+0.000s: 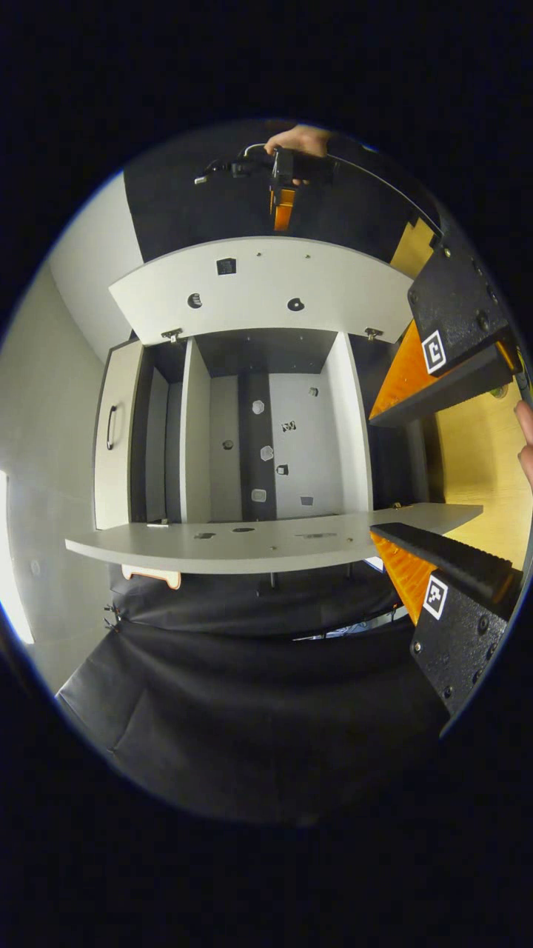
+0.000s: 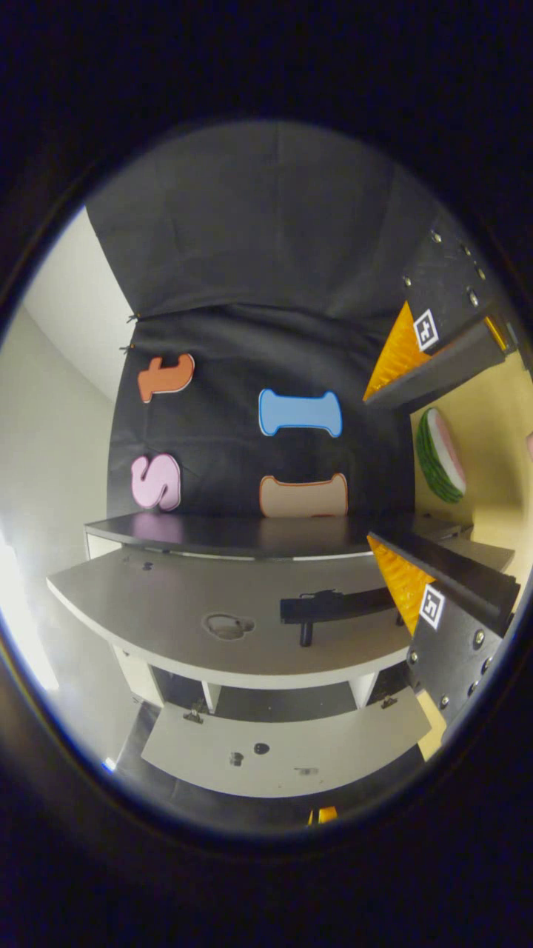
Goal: Grasp the bottle in the cabinet with the left hand and place it on the coaster, then close the right door with the right hand and the left door with the left hand.
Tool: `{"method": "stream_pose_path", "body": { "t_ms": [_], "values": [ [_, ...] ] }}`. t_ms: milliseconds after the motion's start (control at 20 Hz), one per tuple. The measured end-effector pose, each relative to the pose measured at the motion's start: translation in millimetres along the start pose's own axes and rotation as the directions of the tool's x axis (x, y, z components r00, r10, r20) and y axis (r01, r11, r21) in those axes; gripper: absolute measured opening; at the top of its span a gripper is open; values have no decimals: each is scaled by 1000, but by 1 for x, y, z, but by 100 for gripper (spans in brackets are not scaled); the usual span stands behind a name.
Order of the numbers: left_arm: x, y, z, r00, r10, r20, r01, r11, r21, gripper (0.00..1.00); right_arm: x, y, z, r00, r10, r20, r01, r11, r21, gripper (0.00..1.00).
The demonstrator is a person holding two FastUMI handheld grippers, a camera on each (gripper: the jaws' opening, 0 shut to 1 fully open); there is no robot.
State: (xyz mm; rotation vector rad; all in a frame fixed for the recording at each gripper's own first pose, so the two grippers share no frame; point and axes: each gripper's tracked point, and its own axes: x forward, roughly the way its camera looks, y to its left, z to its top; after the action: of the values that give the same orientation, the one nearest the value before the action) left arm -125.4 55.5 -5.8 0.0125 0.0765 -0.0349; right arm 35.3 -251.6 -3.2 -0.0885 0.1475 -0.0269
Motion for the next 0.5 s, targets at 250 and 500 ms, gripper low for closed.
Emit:
{"method": "stream_pose_path", "body": {
  "t_ms": [250, 500],
  "values": [
    [-20, 28, -4, 999, 41, -23, -41, 999, 9, 82, 5, 42, 7, 1000, 28, 10, -26, 991, -131, 85],
    [-20, 47, -5, 997, 71, -35, -73, 997, -35, 85, 5, 42, 5, 999, -27, 21, 29, 993, -116, 88]
  ]
}}
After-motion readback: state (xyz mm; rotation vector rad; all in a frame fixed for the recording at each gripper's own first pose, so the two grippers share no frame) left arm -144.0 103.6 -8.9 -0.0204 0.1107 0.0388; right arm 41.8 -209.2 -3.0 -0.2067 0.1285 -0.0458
